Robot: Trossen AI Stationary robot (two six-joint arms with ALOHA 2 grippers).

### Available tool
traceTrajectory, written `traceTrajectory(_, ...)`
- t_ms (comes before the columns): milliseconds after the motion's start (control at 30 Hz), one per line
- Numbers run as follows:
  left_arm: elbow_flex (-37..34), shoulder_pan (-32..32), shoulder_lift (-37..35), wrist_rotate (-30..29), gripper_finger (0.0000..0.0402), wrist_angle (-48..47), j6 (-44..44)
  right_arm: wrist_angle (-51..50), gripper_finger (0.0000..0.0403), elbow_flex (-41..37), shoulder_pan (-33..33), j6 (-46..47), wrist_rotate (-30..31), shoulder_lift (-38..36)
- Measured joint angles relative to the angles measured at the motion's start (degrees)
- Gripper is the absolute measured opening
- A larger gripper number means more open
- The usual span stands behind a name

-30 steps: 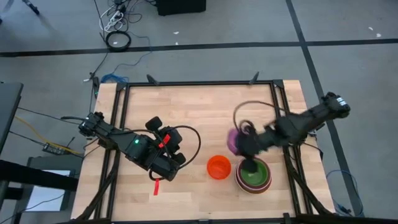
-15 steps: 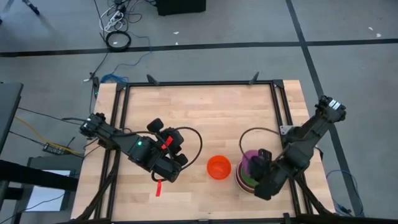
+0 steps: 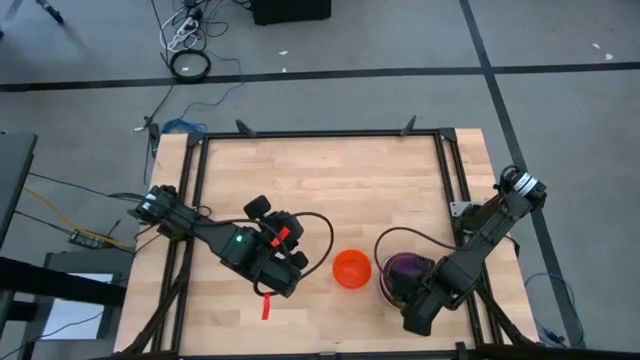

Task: Nest bowls inside each other
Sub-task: Stack the violet bowl on top of the light green bowl

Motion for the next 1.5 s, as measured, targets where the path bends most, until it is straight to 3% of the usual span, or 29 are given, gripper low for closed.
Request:
traceTrajectory(133, 0.0, 0.04, -0.02, -0.34, 0.0124, 1.0, 0.42, 1.41, 0.0035, 0.0, -0.15, 0.17, -0.39, -0.57)
traceTrajectory(433, 0.0, 0.04, -0.02, -0.32, 0.0124, 0.79, 0.48, 0.64, 0.0149, 0.0, -1.31, -1.58, -1.2, -0.74)
traceTrajectory(667, 0.0, 0.04, -0.04, -0.32, 0.0124, 0.75, 0.56, -0.03, 0.0191, 0.0, -1.3, -3.56, -0.55, -2.79)
traceTrajectory(867, 0.0, 0.04, -0.07, -0.32, 0.0124, 0.71, 0.58, 2.7, 0.0196, 0.0, -1.29, -4.88, 3.25, -7.15)
traceTrajectory(1100, 0.0, 0.04, -0.07, -0.32, 0.0124, 0.74, 0.58, 4.3, 0.018, 0.0, -0.45, -3.2, 15.81, -11.25)
traceTrajectory(1500, 0.0, 0.04, -0.07, -0.36, 0.0124, 0.81, 0.58, -2.22, 0.0123, 0.0, -0.11, 0.64, 15.34, -4.82)
